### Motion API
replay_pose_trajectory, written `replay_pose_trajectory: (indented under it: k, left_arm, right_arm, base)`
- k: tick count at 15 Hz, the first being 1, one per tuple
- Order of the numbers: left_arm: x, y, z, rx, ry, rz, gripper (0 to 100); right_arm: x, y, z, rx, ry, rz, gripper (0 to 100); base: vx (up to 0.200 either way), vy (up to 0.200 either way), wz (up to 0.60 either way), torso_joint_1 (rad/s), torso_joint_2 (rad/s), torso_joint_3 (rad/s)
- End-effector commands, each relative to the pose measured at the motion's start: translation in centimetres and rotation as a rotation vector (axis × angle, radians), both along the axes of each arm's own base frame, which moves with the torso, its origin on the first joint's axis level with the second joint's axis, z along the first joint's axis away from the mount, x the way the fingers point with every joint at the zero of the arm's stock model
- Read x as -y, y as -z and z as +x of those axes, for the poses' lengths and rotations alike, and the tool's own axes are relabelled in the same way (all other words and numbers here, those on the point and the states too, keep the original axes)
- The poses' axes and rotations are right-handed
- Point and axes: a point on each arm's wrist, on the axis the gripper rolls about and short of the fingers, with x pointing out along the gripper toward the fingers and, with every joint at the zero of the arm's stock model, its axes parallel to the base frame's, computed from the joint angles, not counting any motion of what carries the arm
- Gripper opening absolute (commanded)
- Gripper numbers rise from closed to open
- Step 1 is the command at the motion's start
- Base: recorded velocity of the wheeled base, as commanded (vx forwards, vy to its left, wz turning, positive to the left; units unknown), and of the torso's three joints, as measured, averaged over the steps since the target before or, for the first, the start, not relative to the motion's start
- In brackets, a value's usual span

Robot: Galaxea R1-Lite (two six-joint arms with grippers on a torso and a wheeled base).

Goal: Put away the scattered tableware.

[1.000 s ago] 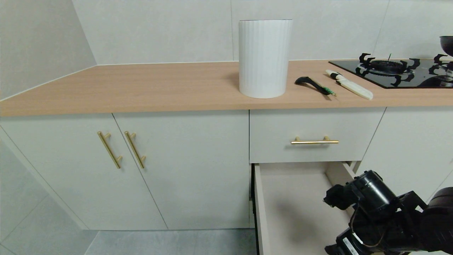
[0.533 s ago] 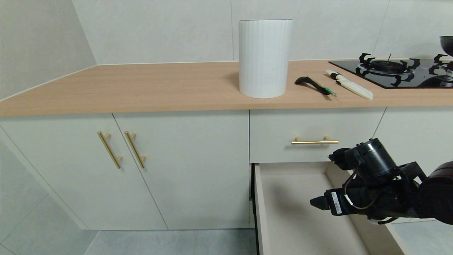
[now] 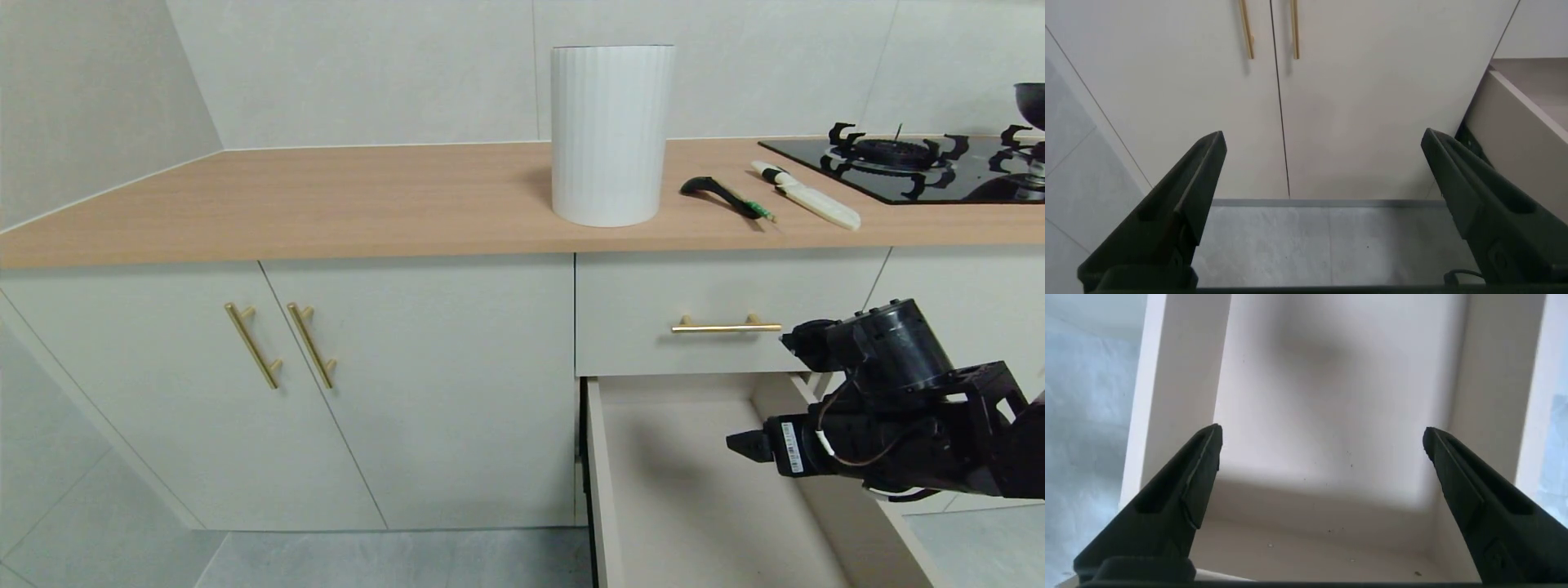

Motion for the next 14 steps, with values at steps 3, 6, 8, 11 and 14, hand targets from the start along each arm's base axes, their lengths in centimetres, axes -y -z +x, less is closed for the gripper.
replay_pose_trajectory:
  k: [3,6,8,11,14]
  left_arm:
    - [0.00,0.00,0.01,-0.002,-0.001,0.000,100]
    - [0.00,0.00,0.01,-0.002,-0.001,0.000,100]
    - [0.00,0.00,0.01,-0.002,-0.001,0.000,100]
    - [0.00,0.00,0.01,-0.002,-0.001,0.000,100]
    - [0.00,0.00,0.01,-0.002,-0.001,0.000,100]
  right_arm:
    - [0.32,-0.73,-0.64,0.029,-0.003,-0.001,100]
    - [0.33,-0.69,-0.66,0.028,-0.003,-0.002,100]
    - [0.34,-0.73,-0.68,0.029,-0.003,-0.001,100]
    - [0.41,-0.77,-0.72,0.030,-0.002,-0.001,100]
    - [0.41,-0.93,-0.82,0.036,-0.004,0.001,100]
  base:
    - [0.000,0.000,0.00,0.034,-0.08,-0.075]
    - [0.000,0.000,0.00,0.116,-0.37,-0.266]
    - [0.000,0.000,0.00,0.151,-0.44,-0.288]
    - [0.000,0.000,0.00,0.167,-0.46,-0.287]
    - [0.000,0.000,0.00,0.188,-0.48,-0.287]
